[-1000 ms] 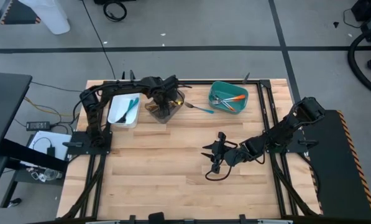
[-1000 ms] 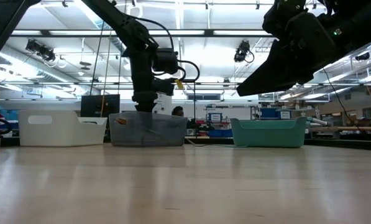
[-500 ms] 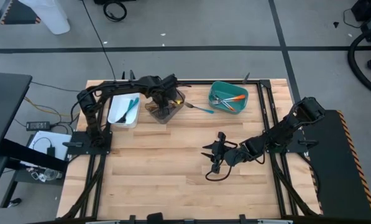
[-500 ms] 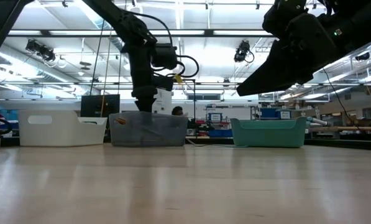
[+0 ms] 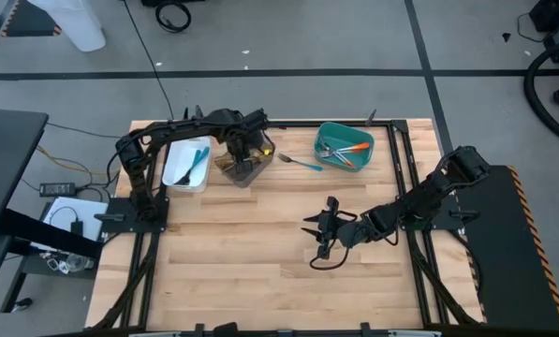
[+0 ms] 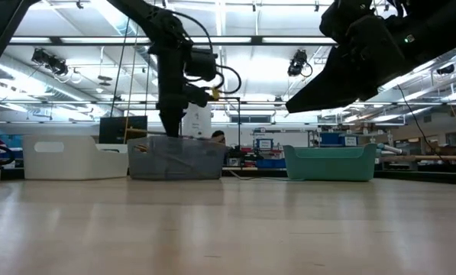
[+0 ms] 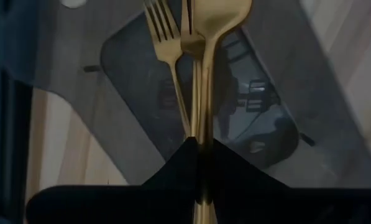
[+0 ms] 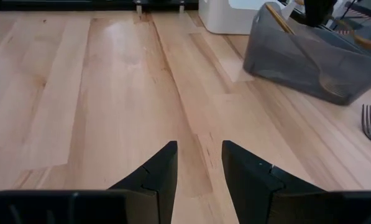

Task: Sort silverware by color (type)
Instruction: Put the gold fork into the black bin

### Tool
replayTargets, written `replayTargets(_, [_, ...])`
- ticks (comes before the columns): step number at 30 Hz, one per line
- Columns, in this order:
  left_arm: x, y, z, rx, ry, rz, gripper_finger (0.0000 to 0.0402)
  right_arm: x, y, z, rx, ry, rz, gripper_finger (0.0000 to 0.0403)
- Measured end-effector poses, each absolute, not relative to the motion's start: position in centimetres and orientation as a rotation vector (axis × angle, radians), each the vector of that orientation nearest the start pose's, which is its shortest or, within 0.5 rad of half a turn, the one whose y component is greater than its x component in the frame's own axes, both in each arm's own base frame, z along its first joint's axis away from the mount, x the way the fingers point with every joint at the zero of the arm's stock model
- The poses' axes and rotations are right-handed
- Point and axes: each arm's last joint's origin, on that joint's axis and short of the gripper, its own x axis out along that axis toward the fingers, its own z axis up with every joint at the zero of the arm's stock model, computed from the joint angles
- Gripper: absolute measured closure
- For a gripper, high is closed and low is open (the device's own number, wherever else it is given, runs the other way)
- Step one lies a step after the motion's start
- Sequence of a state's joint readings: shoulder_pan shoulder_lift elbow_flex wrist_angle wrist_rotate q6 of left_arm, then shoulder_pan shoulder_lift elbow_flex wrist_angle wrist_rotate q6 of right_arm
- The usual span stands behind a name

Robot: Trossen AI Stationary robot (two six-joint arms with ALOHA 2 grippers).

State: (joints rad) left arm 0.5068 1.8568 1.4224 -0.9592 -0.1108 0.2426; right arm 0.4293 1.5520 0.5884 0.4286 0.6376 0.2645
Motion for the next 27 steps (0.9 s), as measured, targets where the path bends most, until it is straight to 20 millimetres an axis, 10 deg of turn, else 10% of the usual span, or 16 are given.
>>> replayTargets(7, [31.1, 18.0, 23.4, -0.124, 1.477, 0.354, 0.0368, 26.5, 10.0, 15.4, -0.038, 0.431, -0.262, 0.0266])
replayTargets(27, [32.7, 19.3, 19.9, -0.193, 1.598, 0.327, 0.0367, 26.8, 9.4, 15.6, -0.071, 0.422, -0.265, 0.0266])
